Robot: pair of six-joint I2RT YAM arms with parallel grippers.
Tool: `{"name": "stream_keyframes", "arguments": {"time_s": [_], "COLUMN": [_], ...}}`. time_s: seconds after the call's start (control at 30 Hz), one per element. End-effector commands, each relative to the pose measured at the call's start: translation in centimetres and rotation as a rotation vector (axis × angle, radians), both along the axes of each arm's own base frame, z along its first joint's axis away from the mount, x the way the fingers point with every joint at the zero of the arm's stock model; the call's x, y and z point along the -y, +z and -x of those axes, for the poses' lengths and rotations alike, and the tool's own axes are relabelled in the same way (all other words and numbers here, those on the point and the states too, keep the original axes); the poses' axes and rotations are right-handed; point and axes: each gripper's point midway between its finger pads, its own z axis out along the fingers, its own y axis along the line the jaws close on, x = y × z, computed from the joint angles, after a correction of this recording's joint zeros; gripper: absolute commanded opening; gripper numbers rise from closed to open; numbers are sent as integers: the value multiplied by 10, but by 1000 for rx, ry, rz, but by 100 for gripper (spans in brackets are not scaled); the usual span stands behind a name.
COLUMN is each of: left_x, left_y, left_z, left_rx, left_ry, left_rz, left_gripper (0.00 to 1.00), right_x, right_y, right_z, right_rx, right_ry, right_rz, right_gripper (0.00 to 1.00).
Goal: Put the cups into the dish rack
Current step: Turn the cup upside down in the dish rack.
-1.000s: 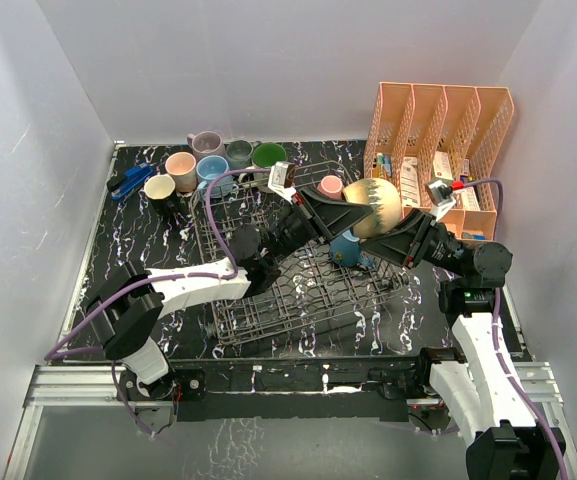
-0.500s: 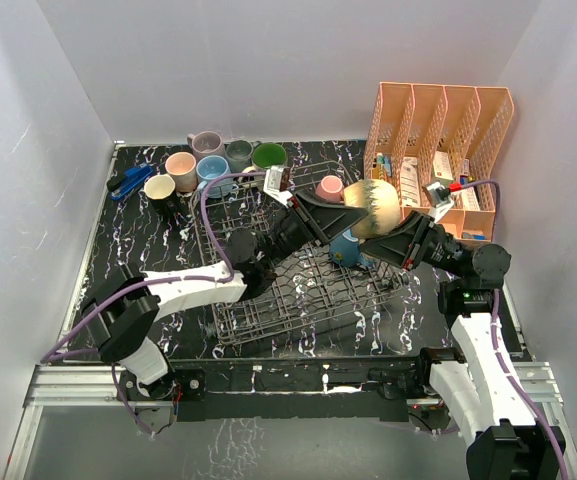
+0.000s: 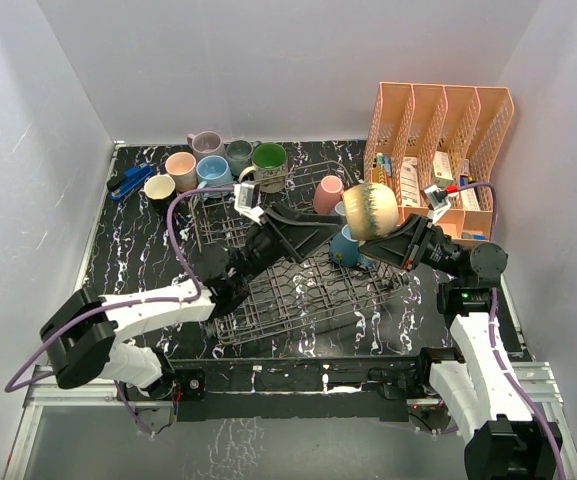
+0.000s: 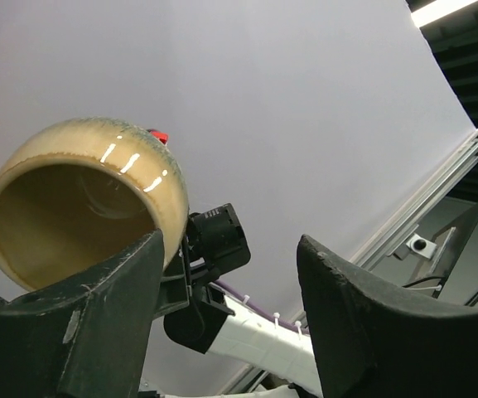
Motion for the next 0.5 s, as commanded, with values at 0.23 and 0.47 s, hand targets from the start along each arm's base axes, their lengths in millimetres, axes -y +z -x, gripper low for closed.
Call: {"name": "stream_keyframes", "arguments": {"time_s": [0.23, 0.47], "left_x": [-37, -66], "left_y": [-20, -43], "left_z": [1, -4], "left_rx": [-10, -59], "left_ry": [161, 273], "left_rz": [-158, -249], "left_gripper": [66, 77], "right_x": [4, 4], "right_y": [13, 4], "right_z": [2, 3], "right_rx": [174, 188], "right_ry": [-41, -31], "right_rz": [22, 52], "right_gripper": [8, 8]}}
